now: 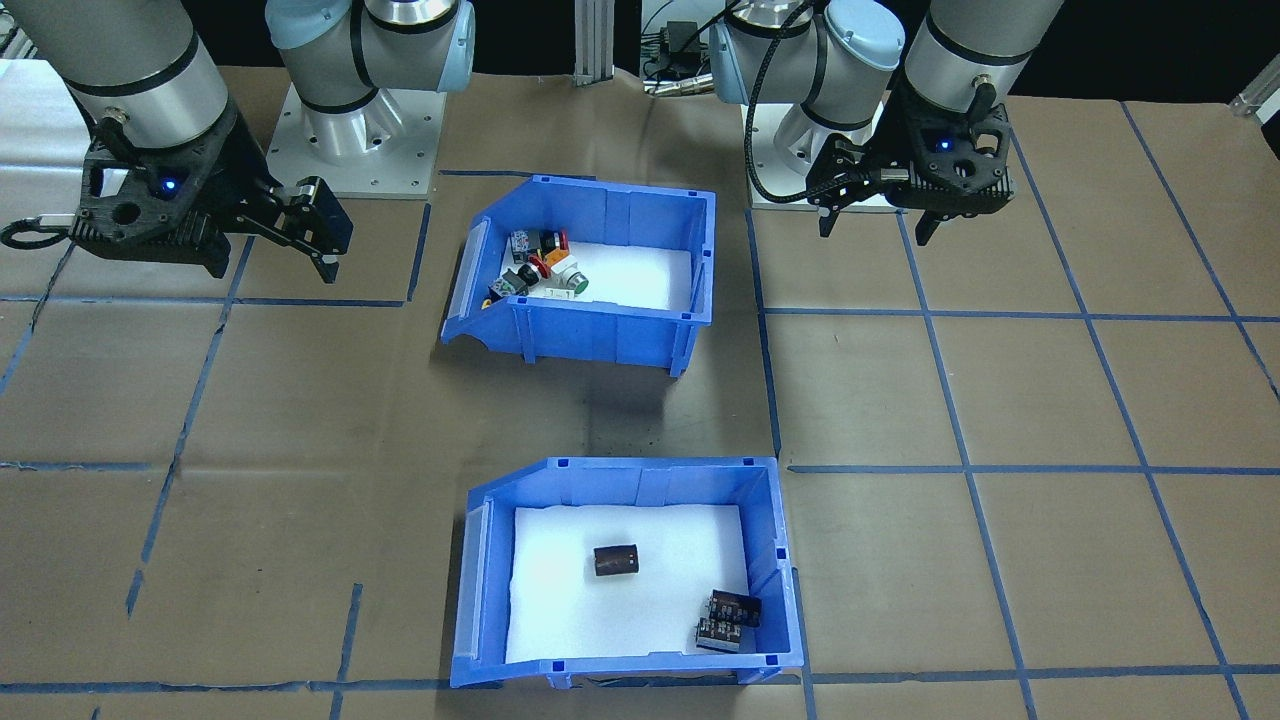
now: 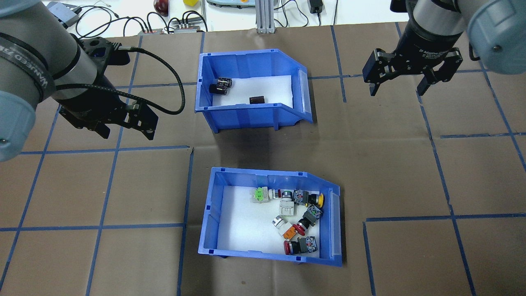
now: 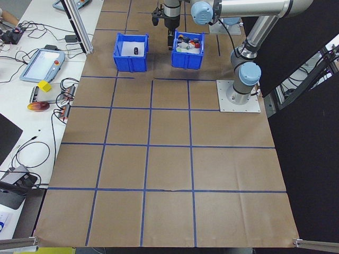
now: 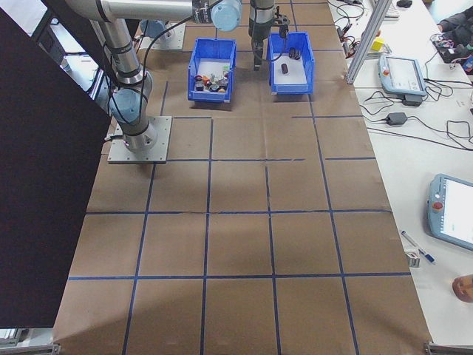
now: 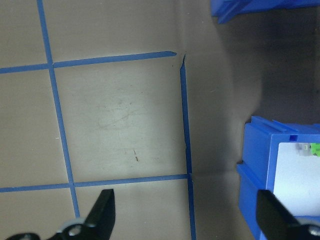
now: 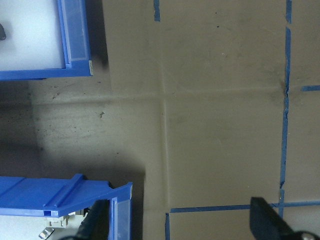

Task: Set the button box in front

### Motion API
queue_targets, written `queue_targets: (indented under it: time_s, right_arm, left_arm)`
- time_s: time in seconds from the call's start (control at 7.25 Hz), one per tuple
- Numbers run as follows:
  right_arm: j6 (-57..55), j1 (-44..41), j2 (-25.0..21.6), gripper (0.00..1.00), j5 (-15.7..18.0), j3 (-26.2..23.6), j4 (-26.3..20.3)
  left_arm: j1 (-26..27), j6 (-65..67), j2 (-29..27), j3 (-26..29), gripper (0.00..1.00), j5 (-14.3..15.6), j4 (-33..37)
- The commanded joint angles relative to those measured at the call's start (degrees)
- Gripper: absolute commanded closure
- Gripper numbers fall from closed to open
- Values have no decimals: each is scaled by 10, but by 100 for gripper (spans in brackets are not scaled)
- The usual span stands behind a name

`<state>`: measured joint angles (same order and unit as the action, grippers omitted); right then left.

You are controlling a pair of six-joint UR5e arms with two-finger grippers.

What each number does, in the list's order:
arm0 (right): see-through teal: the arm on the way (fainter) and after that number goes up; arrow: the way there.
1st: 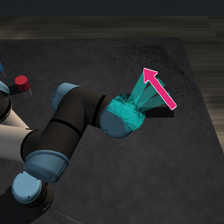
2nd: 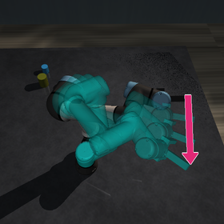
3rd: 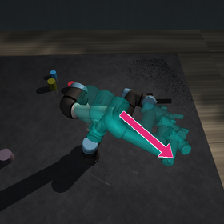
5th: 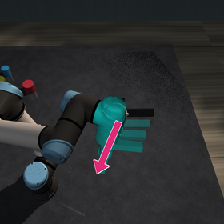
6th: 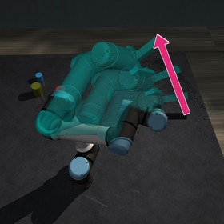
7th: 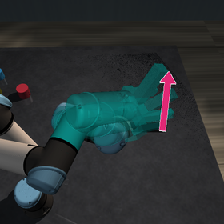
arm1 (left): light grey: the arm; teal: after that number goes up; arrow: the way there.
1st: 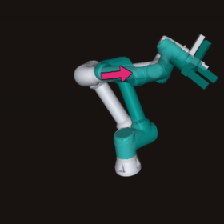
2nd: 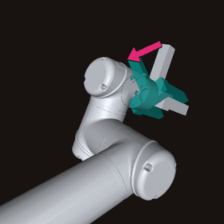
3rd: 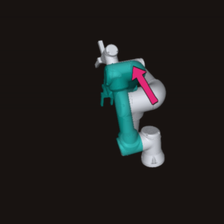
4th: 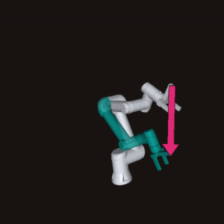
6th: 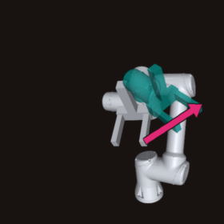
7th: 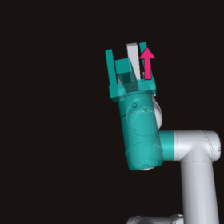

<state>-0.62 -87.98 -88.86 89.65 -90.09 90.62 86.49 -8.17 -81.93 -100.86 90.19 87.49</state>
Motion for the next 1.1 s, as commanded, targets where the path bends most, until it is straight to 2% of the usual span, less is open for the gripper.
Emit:
queue_targets:
  time_s: [0.0,0.97]
  right_arm:
    - [0,0,0,0,0,0,0]
    - [-1,-1,0,0,-2,0,-4]
  left_arm:
    - [0,0,-2,1,0,6,0]
    - [0,1,-6,-10,0,8,-8]
